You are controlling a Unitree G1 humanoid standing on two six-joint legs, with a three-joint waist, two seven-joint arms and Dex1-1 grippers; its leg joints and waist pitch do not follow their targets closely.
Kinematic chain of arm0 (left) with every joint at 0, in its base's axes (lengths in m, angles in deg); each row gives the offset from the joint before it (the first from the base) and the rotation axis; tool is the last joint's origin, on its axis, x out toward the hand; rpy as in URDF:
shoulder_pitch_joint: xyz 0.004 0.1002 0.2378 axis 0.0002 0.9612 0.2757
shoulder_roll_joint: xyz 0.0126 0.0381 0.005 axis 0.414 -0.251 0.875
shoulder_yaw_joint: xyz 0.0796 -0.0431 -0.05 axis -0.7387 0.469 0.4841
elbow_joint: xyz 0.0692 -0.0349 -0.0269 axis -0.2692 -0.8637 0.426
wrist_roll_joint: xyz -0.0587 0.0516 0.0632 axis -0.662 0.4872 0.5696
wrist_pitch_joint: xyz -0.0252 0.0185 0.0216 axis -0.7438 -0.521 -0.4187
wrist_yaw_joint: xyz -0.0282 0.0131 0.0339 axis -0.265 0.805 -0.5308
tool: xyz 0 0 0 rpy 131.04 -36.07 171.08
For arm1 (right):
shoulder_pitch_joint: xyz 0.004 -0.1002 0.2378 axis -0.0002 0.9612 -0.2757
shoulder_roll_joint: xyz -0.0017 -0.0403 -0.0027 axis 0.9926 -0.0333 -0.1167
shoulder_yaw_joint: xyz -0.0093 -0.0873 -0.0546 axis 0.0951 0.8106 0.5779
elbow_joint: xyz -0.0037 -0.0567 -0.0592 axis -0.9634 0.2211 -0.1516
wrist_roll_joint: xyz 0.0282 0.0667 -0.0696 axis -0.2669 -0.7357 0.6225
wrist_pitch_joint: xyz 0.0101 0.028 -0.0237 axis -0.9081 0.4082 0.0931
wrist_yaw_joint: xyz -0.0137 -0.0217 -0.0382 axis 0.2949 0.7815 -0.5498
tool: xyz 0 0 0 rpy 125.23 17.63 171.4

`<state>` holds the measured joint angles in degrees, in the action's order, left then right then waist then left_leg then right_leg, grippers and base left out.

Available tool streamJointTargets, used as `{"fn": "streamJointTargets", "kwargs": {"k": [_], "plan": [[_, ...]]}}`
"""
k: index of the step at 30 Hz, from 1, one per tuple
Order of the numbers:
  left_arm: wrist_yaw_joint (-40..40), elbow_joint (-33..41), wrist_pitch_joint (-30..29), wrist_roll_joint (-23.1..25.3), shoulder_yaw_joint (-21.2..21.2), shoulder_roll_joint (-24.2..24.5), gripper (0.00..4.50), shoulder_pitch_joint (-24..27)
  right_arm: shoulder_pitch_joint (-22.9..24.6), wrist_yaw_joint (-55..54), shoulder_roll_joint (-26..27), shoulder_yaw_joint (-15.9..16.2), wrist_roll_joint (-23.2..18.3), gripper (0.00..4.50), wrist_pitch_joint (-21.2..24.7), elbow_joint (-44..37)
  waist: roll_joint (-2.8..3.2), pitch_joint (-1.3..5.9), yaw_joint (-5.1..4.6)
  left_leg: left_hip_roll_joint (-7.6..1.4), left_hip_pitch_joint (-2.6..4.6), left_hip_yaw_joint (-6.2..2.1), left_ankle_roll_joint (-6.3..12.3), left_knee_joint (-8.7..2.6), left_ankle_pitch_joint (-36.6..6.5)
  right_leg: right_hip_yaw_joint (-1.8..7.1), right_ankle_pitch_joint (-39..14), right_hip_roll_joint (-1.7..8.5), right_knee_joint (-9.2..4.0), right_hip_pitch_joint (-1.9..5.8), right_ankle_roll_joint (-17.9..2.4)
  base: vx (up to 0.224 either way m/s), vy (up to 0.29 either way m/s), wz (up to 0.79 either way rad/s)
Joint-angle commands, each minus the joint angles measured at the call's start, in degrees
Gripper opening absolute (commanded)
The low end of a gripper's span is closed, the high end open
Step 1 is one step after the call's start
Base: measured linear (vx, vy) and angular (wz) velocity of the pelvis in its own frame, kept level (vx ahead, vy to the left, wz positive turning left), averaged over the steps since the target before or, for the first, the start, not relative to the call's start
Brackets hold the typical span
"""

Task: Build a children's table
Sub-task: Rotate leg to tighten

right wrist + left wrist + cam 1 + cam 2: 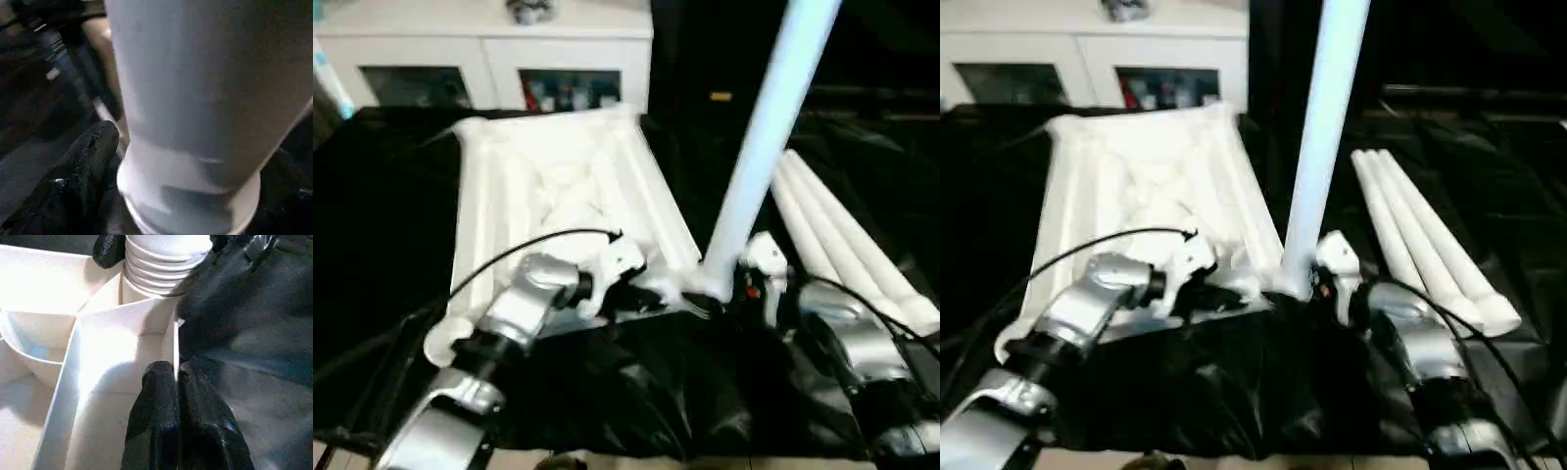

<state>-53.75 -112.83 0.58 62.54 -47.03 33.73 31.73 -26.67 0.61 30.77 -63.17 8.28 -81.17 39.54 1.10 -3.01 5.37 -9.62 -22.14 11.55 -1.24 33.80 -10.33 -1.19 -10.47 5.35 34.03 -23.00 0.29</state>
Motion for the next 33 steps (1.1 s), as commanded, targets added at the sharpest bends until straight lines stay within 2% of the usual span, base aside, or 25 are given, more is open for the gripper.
{"fn": "streamJointTargets", "kwargs": {"k": [1,4,7,8,15,17,19,21,22,23,25,26,27,28,29,30,33], "plan": [[-3.7,3.5,1.7,-2.8,-2.5,-2.0,0.0,-0.8,1.2,3.8,0.8,5.2,0.3,3.78,1.4,-1.6,-0.11,3.27,-0.04,-3.8,1.86,-1.36,2.41,-4.74,-17.4,1.41,-13.3,2.75,-4.16,1.68,-14.5,0.0,0.0,0.0],[-5.2,3.0,2.1,-3.0,-2.6,-1.0,0.0,-1.1,2.4,6.3,-0.4,6.3,-0.1,3.64,2.6,-4.1,-0.2,3.19,0.08,-3.79,1.82,-1.46,1.6,-4.94,-18.5,1.48,-15.2,2.87,-4.32,1.7,-13.7,0.0,0.0,0.0],[-6.1,2.4,2.6,-2.8,-2.3,-0.4,0.0,-1.3,3.5,7.6,-1.1,7.1,-0.5,3.35,4.2,-6.6,-0.29,3.23,0.08,-3.71,1.59,-1.55,1.44,-4.96,-17.8,1.52,-15.2,2.98,-4.32,1.82,-13.3,0.0,0.0,0.0],[-6.3,2.4,2.7,-2.8,-2.2,-0.2,0.0,-1.3,3.8,7.5,-1.0,7.1,-0.5,3.16,4.5,-6.9,-0.3,3.25,0.11,-3.74,1.64,-1.54,1.44,-4.94,-17.7,1.56,-15.2,3.01,-4.31,1.76,-13.3,0.0,0.0,0.0],[-4.4,2.7,2.9,-3.0,-1.5,-1.4,0.0,-0.8,4.6,5.4,0.4,6.8,-0.2,2.84,5.1,-6.8,-0.38,3.26,0.0,-3.67,1.42,-1.63,1.34,-4.94,-17.2,1.52,-15.2,3.12,-4.26,1.83,-13.2,0.0,0.0,0.0],[-2.8,2.9,2.8,-3.0,-1.3,-2.3,0.0,-0.4,4.7,3.9,1.2,6.5,-0.1,2.83,4.9,-6.2,-0.43,3.15,-0.08,-3.65,1.48,-1.62,1.12,-4.98,-18.0,1.56,-16.8,3.14,-4.45,1.72,-12.9,0.0,0.0,0.0],[1.2,2.6,2.4,-2.4,-0.3,-4.1,0.0,-0.4,4.0,-0.8,3.3,5.5,1.2,2.82,5.0,-4.1,-0.45,2.94,-0.26,-3.63,1.6,-1.74,0.24,-5.14,-19.9,1.6,-20.3,3.24,-4.83,1.42,-12.1,0.0,0.0,0.0],[1.8,2.6,2.3,-2.2,-0.2,-4.3,0.0,-0.4,3.9,-1.6,3.6,5.3,1.5,2.8,5.0,-3.8,-0.52,2.89,-0.54,-3.54,1.68,-1.98,-0.51,-5.23,-21.6,1.51,-23.9,3.33,-5.16,1.38,-10.9,0.0,0.0,0.0],[5.0,2.1,1.9,-1.6,0.3,-5.6,0.0,-0.6,2.3,-7.4,5.5,4.2,3.1,2.79,4.6,-0.3,-0.68,2.82,-0.74,-3.55,1.57,-2.12,-0.77,-5.39,-22.1,1.5,-25.2,3.29,-5.3,1.41,-10.1,0.0,0.0,0.0],[8.2,1.7,1.4,-1.0,0.8,-6.9,0.0,-0.8,0.5,-13.2,7.4,3.2,4.9,2.79,3.8,3.3,-0.56,2.78,-0.93,-3.54,1.73,-2.09,-1.09,-5.35,-22.7,1.52,-25.9,3.31,-5.27,1.07,-10.2,0.0,0.0,0.0],[14.2,1.2,-0.3,-0.1,1.8,-9.9,0.0,-1.2,-3.5,-24.3,11.5,0.7,6.6,2.78,3.4,11.1,-0.58,2.56,-2.63,-3.1,1.32,-2.77,-3.46,-5.56,-25.6,0.89,-31.8,3.43,-5.52,1.11,-8.5,-0.029,0.007,-0.08],[16.3,1.1,-0.9,0.1,2.0,-11.3,0.0,-1.3,-5.1,-27.3,13.2,-0.5,6.0,2.78,4.0,13.6,-0.67,2.65,-2.96,-3.03,1.14,-3.05,-3.67,-5.56,-26.0,0.7,-32.8,3.53,-5.55,1.34,-7.8,-0.058,0.014,-0.16],[16.3,1.1,-0.9,0.1,2.0,-11.3,0.0,-1.3,-5.1,-27.3,13.2,-0.5,6.0,2.77,4.0,13.6,-0.64,2.59,-3.56,-2.99,1.31,-3.16,-3.55,-5.58,-27.2,0.56,-33.9,3.42,-5.95,1.11,-7.1,-0.051,0.024,-0.17],[19.9,0.8,-1.5,0.5,2.5,-13.3,0.0,-1.5,-7.2,-31.6,15.6,-1.8,5.4,2.77,4.3,16.8,-0.62,2.67,-3.74,-2.94,1.62,-3.12,-2.88,-5.45,-27.8,0.51,-33.8,3.41,-6.37,0.9,-6.9,0.0,0.0,0.0],[20.7,0.7,-1.5,0.6,2.5,-13.8,0.0,-1.5,-7.6,-32.6,16.2,-2.1,5.5,2.77,4.2,17.4,-0.53,2.7,-3.93,-2.95,1.62,-3.12,-2.64,-5.48,-27.7,0.45,-33.1,3.4,-6.51,0.93,-7.1,0.0,0.0,0.0],[21.6,0.6,-1.5,0.8,2.6,-14.2,0.0,-1.6,-8.2,-33.7,16.8,-2.3,5.6,2.77,4.1,18.1,-0.56,2.73,-3.85,-2.94,1.32,-3.11,-2.12,-5.59,-27.2,0.3,-32.0,3.36,-6.54,1.21,-7.0,0.0,0.0,0.0],[23.1,1.1,-1.3,1.0,2.2,-15.7,0.0,-1.7,-10.5,-36.6,19.1,-2.7,6.4,2.77,2.9,20.9,-0.59,2.91,-3.83,-3.03,1.48,-2.87,-1.78,-5.54,-27.0,0.17,-29.3,3.44,-6.46,0.96,-7.8,0.0,0.0,0.0]]}}
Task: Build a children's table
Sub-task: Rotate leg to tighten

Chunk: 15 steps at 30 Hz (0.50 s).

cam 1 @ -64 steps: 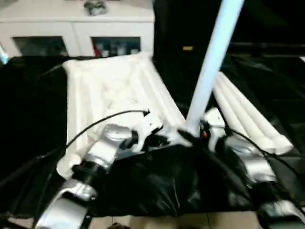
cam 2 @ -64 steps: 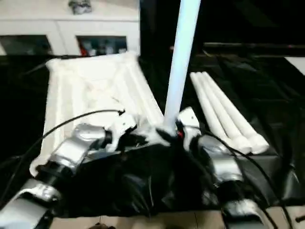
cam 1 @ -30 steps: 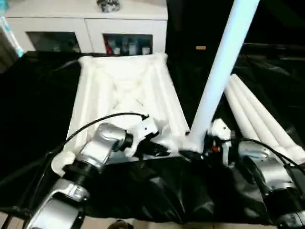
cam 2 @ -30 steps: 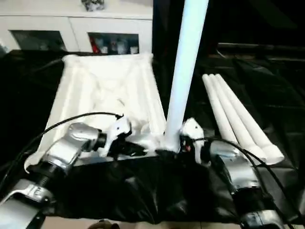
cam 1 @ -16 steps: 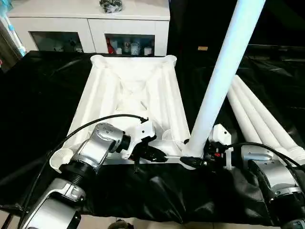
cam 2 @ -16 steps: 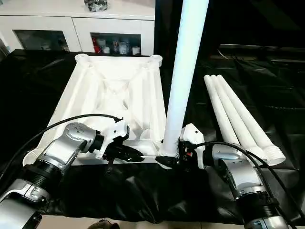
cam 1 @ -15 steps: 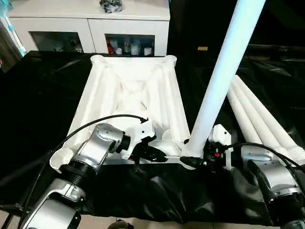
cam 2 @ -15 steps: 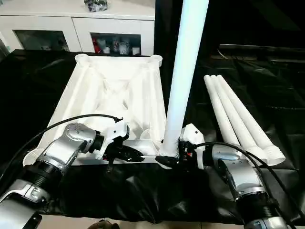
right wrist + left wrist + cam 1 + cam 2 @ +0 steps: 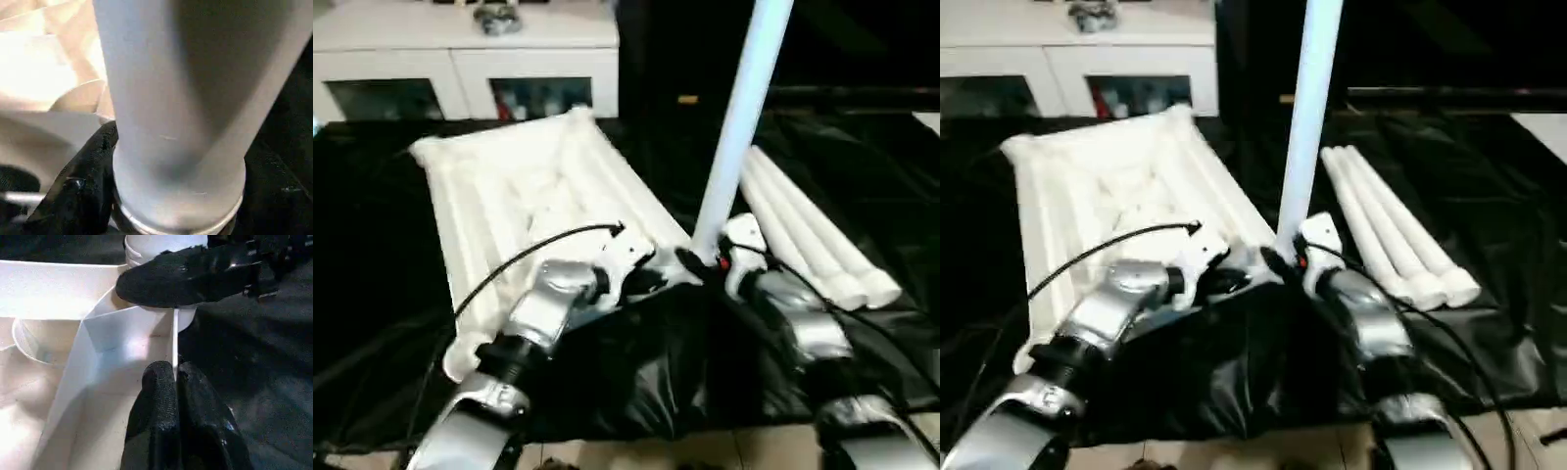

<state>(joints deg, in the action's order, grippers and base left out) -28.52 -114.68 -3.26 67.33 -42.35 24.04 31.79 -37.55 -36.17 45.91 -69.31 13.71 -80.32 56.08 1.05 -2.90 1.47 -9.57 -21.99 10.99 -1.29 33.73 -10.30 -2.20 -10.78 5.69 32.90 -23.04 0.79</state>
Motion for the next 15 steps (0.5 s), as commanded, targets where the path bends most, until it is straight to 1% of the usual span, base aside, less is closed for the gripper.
{"fn": "streamJointTargets", "kwargs": {"k": [1,2,3,5,6,7,8,10,11,12,14,15], "plan": [[-2.3,3.4,2.7,-3.5,-2.6,-6.2,0.0,-1.6,-0.5,0.2,4.7,3.1,1.3,3.32,0.6,5.9,-0.57,2.77,-0.07,-3.03,1.16,-2.31,-1.57,-5.5,-27.0,1.13,-28.0,3.02,-5.18,1.1,-8.7,0.0,0.0,0.0],[-2.6,3.5,2.9,-3.4,-2.7,-6.1,0.0,-1.4,-0.8,0.8,4.9,2.7,1.0,3.46,0.3,6.4,-0.57,2.79,-0.07,-3.05,1.13,-2.26,-1.48,-5.5,-27.0,1.13,-27.6,3.03,-5.19,1.11,-8.9,0.0,0.0,0.0],[-2.7,3.6,3.0,-3.4,-2.7,-6.1,0.0,-1.4,-1.0,1.1,5.0,2.5,0.9,3.46,0.2,6.5,-0.55,2.78,0.04,-3.08,1.28,-2.11,-1.22,-5.47,-26.8,1.24,-26.6,2.98,-5.2,1.01,-9.1,0.0,0.0,0.0],[-4.4,4.4,3.4,-3.6,-3.1,-5.2,0.0,-0.9,-1.2,3.2,4.8,2.0,-0.2,3.53,0.2,6.8,-0.49,2.89,0.22,-3.15,1.54,-1.86,-0.87,-5.36,-26.0,1.43,-24.5,2.95,-5.09,0.92,-10.1,0.0,0.0,0.0],[-5.0,4.6,3.4,-3.6,-3.2,-4.7,0.0,-0.7,-1.2,3.9,4.4,2.1,-0.1,3.66,-0.1,6.7,-0.5,2.96,0.51,-3.21,1.59,-1.65,-0.52,-5.29,-25.0,1.58,-22.5,2.89,-4.9,0.92,-10.8,0.0,0.0,0.0],[-5.4,4.6,3.4,-3.7,-3.3,-4.4,0.0,-0.6,-1.1,4.3,4.0,2.3,-0.1,3.81,-0.3,6.6,-0.54,2.99,0.55,-3.19,1.33,-1.58,-0.24,-5.31,-23.8,1.59,-20.6,2.83,-4.6,1.21,-11.3,0.0,0.0,0.0],[-6.4,4.7,3.8,-3.9,-3.5,-3.8,0.0,-0.4,-0.6,5.5,3.2,2.9,0.2,3.9,-0.6,5.9,-0.43,3.05,0.61,-3.21,1.24,-1.58,-0.09,-5.36,-23.0,1.58,-19.7,2.86,-4.47,1.38,-11.5,0.0,0.0,0.0],[-9.0,5.2,4.4,-4.4,-4.0,-2.5,0.0,-0.1,0.6,8.9,1.6,3.6,-0.1,4.01,-1.0,3.8,-0.45,3.17,0.81,-3.23,1.09,-1.39,0.85,-5.21,-21.2,1.64,-17.7,2.93,-4.28,1.64,-11.9,0.0,0.0,0.0],[-10.9,5.5,4.7,-4.8,-4.4,-1.6,0.0,0.1,1.4,11.7,0.6,3.8,-0.6,4.01,-1.2,2.6,-0.33,3.24,0.84,-3.26,1.05,-1.42,1.03,-5.21,-20.6,1.63,-16.9,2.94,-4.16,1.76,-12.1,0.0,0.0,0.0],[-12.0,5.7,4.8,-5.1,-4.6,-1.0,0.0,0.2,1.8,13.5,0.0,3.8,-0.9,4.01,-1.3,1.9,-0.45,3.36,1.0,-3.27,1.01,-1.27,1.74,-5.06,-19.4,1.6,-15.1,2.88,-4.03,1.91,-12.5,0.0,0.0,0.0],[-15.0,6.2,5.0,-5.8,-5.0,0.4,0.0,0.3,3.2,18.1,-1.8,4.4,-1.8,4.01,-1.3,-0.5,-0.41,3.49,1.21,-3.41,1.18,-1.07,2.67,-4.87,-17.6,1.67,-12.6,2.87,-3.79,1.88,-13.5,0.0,0.0,0.0],[-17.1,6.2,5.3,-6.2,-5.2,1.3,0.0,0.2,4.2,21.6,-3.3,5.0,-2.5,4.01,-1.0,-2.5,-0.17,3.58,1.33,-3.45,1.18,-0.98,3.16,-4.75,-16.3,1.62,-10.4,2.76,-3.54,1.99,-14.3,0.0,0.0,0.0]]}}
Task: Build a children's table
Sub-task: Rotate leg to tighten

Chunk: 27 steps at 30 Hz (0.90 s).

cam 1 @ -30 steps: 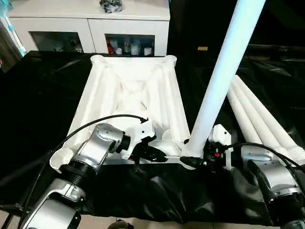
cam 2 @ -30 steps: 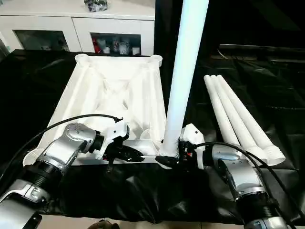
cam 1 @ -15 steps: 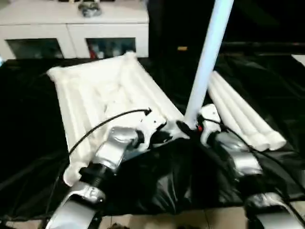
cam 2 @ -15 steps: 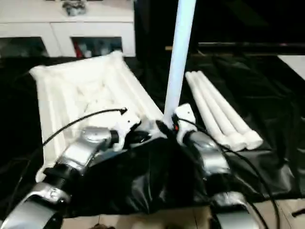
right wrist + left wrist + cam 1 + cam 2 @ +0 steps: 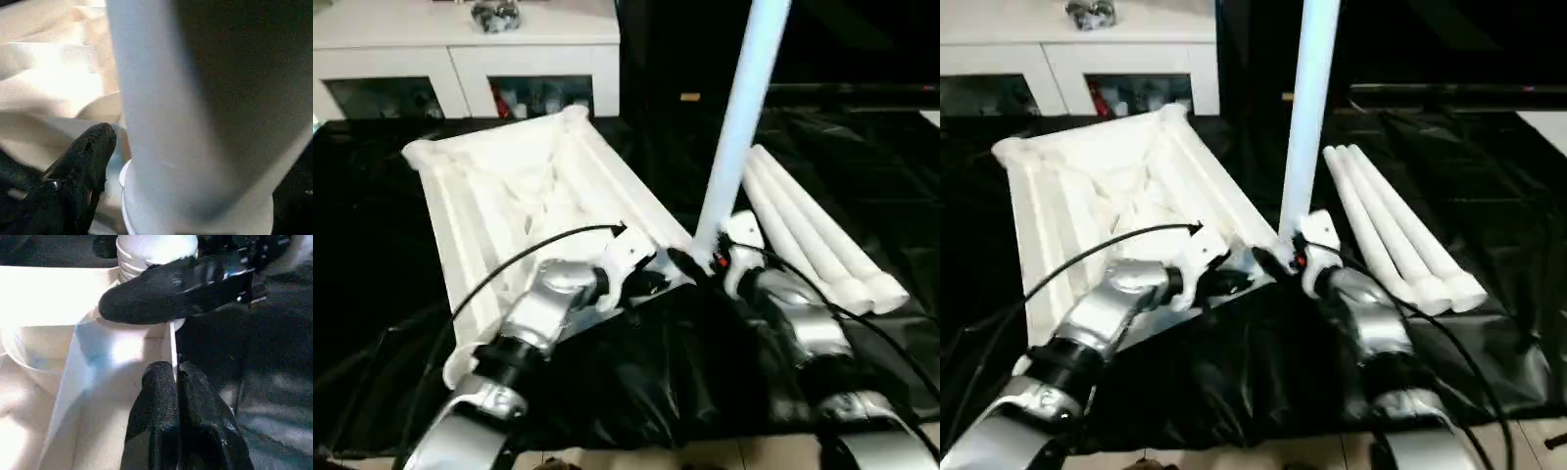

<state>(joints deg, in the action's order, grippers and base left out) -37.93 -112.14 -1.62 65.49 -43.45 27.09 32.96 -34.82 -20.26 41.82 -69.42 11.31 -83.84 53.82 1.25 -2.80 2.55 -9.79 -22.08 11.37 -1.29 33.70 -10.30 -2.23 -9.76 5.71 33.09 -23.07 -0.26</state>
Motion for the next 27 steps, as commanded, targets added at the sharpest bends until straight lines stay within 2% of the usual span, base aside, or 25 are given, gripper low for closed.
{"fn": "streamJointTargets", "kwargs": {"k": [1,2,3,4,6,8,10,15,18,24,27], "plan": [[-9.3,3.7,3.7,-4.6,-4.4,-1.1,0.0,-1.1,2.3,8.1,-0.4,5.6,-0.5,4.01,2.9,-1.8,-0.37,3.55,0.61,-3.22,1.39,-1.17,3.98,-4.5,-15.0,1.62,-9.4,2.65,-3.51,2.08,-13.8,0.0,0.0,0.0],[-11.5,3.8,3.8,-4.9,-4.7,-0.2,0.0,-1.2,3.3,11.8,-2.0,6.4,-1.1,4.01,3.3,-3.8,-0.27,3.53,0.81,-3.29,1.49,-1.09,4.24,-4.44,-14.6,1.65,-8.9,2.63,-3.43,1.95,-14.1,0.0,0.0,0.0],[-11.5,3.8,3.8,-4.9,-4.7,-0.2,0.0,-1.2,3.3,11.8,-2.0,6.4,-1.1,4.01,3.3,-3.8,-0.22,3.69,1.15,-3.35,1.3,-1.08,4.74,-4.32,-13.0,1.54,-7.1,2.63,-3.07,2.39,-14.6,0.0,0.0,0.0],[-13.1,3.8,3.8,-5.1,-4.8,0.4,0.0,-1.3,4.3,14.5,-3.3,7.3,-1.4,4.01,3.6,-5.9,-0.15,3.82,1.52,-3.46,1.33,-0.96,5.16,-4.16,-10.9,1.46,-4.6,2.56,-2.7,2.32,-15.2,0.0,0.0,0.0],[-14.9,3.6,3.9,-5.2,-5.0,1.2,0.0,-1.6,5.7,17.9,-5.2,8.4,-2.0,4.01,4.3,-9.0,-0.13,3.79,2.04,-3.53,1.22,-0.92,5.75,-4.05,-9.5,1.31,-3.3,2.54,-2.46,2.53,-15.5,0.0,0.0,0.0],[-16.9,3.3,4.0,-5.4,-5.2,2.0,0.0,-1.9,7.3,21.7,-7.2,9.6,-2.6,4.01,5.1,-12.3,-0.02,3.67,2.68,-3.65,1.43,-0.85,5.6,-4.11,-10.7,1.34,-5.5,2.61,-2.7,2.34,-15.2,0.0,0.0,0.0],[-18.8,2.7,4.3,-5.5,-5.5,2.8,0.0,-2.2,8.5,24.8,-9.0,11.0,-2.6,4.01,5.5,-14.8,0.0,3.41,3.03,-3.76,1.52,-0.93,4.2,-4.52,-14.0,1.45,-10.9,2.74,-3.19,2.21,-14.2,0.0,0.0,0.0],[-20.4,1.6,4.6,-5.5,-5.4,3.7,0.0,-2.7,9.8,27.7,-10.8,12.8,-2.4,3.68,6.9,-17.7,-0.02,3.12,3.04,-3.76,1.86,-1.17,1.21,-5.04,-18.9,1.63,-18.4,2.95,-4.0,1.85,-12.3,0.0,0.0,0.0],[-20.9,1.1,4.9,-5.4,-5.2,4.0,0.0,-2.9,10.3,27.8,-10.8,13.5,-1.7,3.44,7.2,-18.2,-0.02,3.05,2.93,-3.69,1.76,-1.33,0.51,-5.21,-19.7,1.68,-20.3,2.96,-4.26,1.79,-11.1,0.0,0.0,0.0],[-19.5,1.0,5.0,-5.4,-4.2,3.3,0.0,-2.5,11.0,26.3,-9.8,13.1,-1.7,2.93,8.5,-19.2,-0.06,3.28,2.98,-3.68,1.64,-1.32,0.87,-5.1,-17.7,1.65,-17.4,2.94,-3.93,1.88,-11.5,0.0,0.0,0.0],[-17.7,0.9,4.8,-5.4,-3.6,2.3,0.0,-2.3,10.6,23.7,-8.5,12.2,-1.8,2.81,8.5,-18.0,-0.06,3.31,2.95,-3.63,1.53,-1.28,1.24,-5.0,-17.1,1.62,-16.5,2.97,-3.82,1.98,-11.9,0.0,0.0,0.0]]}}
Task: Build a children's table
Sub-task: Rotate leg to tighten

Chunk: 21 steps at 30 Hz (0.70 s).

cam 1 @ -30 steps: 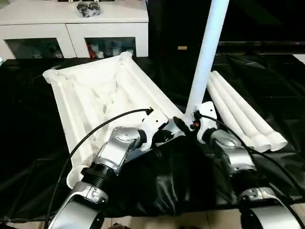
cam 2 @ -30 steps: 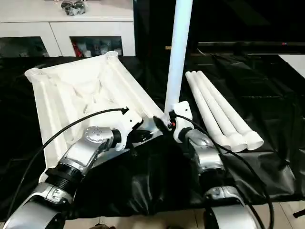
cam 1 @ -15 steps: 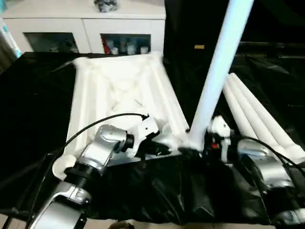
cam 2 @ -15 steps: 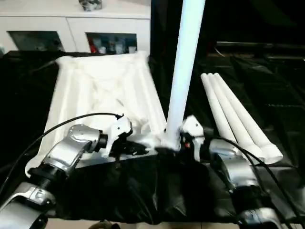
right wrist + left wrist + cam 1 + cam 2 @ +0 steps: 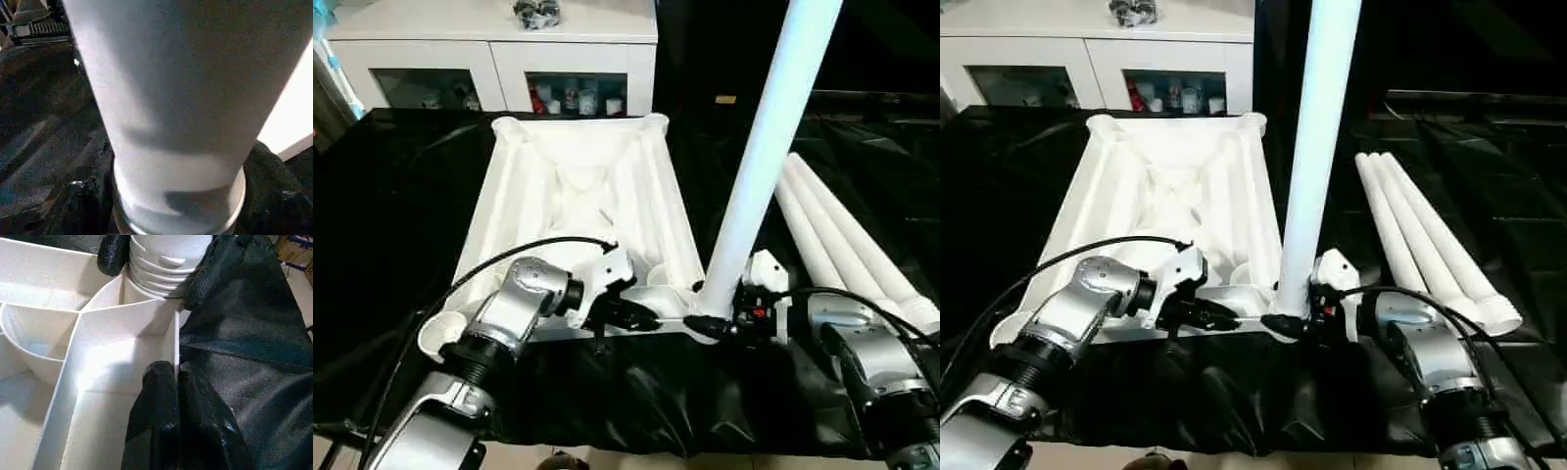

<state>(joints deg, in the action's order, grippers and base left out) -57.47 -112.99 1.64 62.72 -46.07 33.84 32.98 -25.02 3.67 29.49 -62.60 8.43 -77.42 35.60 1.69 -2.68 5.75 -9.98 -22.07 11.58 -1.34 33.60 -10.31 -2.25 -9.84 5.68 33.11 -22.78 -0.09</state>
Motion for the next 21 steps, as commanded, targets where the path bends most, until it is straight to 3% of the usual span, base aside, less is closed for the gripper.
{"fn": "streamJointTargets", "kwargs": {"k": [1,5,6,7,8,9,13,15,16,17,21], "plan": [[3.5,1.6,1.4,-2.5,-0.5,-5.2,0.0,-2.2,0.3,-2.6,5.1,4.5,1.2,2.79,1.9,1.5,-0.49,3.11,-0.35,-3.4,1.47,-1.53,1.15,-4.96,-17.3,1.63,-17.1,3.04,-3.92,1.64,-12.0,0.0,0.0,0.0],[10.7,0.3,0.6,-0.8,0.7,-8.0,0.0,-2.5,-3.1,-14.6,9.5,1.5,4.0,2.76,1.0,8.7,-0.56,2.94,-1.33,-3.17,1.48,-1.85,-0.52,-5.18,-20.1,1.44,-22.1,3.16,-4.41,1.46,-11.0,0.0,0.0,0.0],[10.7,0.3,0.6,-0.8,0.7,-8.0,0.0,-2.5,-3.1,-14.6,9.5,1.5,4.0,2.75,1.0,8.7,-0.5,2.81,-1.79,-3.09,1.37,-2.07,-1.24,-5.3,-21.4,1.32,-24.4,3.17,-4.55,1.5,-10.2,0.0,0.0,0.0],[15.2,-0.4,-0.5,0.1,1.3,-9.8,0.0,-2.8,-5.7,-22.8,11.9,-0.2,5.7,2.75,0.6,13.9,-0.88,2.79,-2.06,-3.0,1.39,-2.17,-1.23,-5.36,-22.4,1.25,-26.3,3.14,-4.84,1.54,-9.0,0.0,0.0,0.0],[15.2,-0.4,-0.5,0.1,1.3,-9.8,0.0,-2.8,-5.7,-22.8,11.9,-0.2,5.7,2.75,0.6,13.9,-0.61,2.71,-2.36,-3.05,1.53,-2.17,-1.58,-5.32,-23.1,1.34,-27.0,3.23,-4.78,1.12,-9.1,0.0,0.0,0.0],[16.7,-0.6,-0.8,0.4,1.5,-10.4,0.0,-2.9,-6.4,-25.0,12.7,-0.7,5.9,2.75,0.6,15.4,-0.71,2.64,-2.97,-2.8,1.58,-2.4,-1.88,-5.29,-24.7,1.08,-29.7,3.18,-5.21,1.15,-8.3,0.0,0.0,0.0],[26.8,-2.0,-2.5,1.8,3.0,-15.2,0.0,-3.9,-10.6,-36.9,18.1,-3.3,6.7,2.75,0.8,22.5,-0.73,2.7,-4.06,-2.62,1.66,-2.49,-1.91,-5.09,-25.5,0.94,-31.1,3.06,-5.66,0.77,-7.5,0.0,0.0,0.0],[27.9,-1.9,-2.6,1.9,3.1,-15.9,0.0,-4.0,-10.7,-36.6,18.8,-2.7,7.0,2.75,0.4,22.7,-0.78,2.69,-3.87,-2.59,1.68,-2.32,-1.08,-5.02,-25.6,1.01,-31.3,2.97,-5.96,0.64,-6.9,0.0,0.0,0.0],[27.9,-1.6,-2.5,1.8,3.2,-16.2,0.0,-3.9,-10.8,-36.5,19.3,-2.2,7.7,3.31,-0.7,23.1,-0.91,2.73,-3.77,-2.56,1.71,-2.24,-0.58,-4.95,-25.3,1.07,-31.2,2.97,-6.0,0.54,-6.8,0.0,0.0,0.0],[27.8,-1.5,-2.4,1.7,3.2,-16.4,0.0,-3.9,-10.8,-35.9,19.7,-2.0,7.9,3.44,-1.0,23.1,-0.87,2.78,-3.76,-2.58,1.61,-2.26,-0.41,-4.99,-25.0,1.1,-30.9,3.01,-5.94,0.63,-6.8,0.0,0.0,0.0],[27.2,-1.1,-2.1,1.4,3.0,-16.4,0.0,-3.7,-11.2,-34.8,20.2,-2.7,7.0,3.65,-1.2,23.9,-0.78,2.79,-3.7,-2.75,1.42,-2.24,-0.15,-5.17,-24.4,1.14,-28.9,2.9,-5.65,0.72,-7.6,0.0,0.0,0.0]]}}
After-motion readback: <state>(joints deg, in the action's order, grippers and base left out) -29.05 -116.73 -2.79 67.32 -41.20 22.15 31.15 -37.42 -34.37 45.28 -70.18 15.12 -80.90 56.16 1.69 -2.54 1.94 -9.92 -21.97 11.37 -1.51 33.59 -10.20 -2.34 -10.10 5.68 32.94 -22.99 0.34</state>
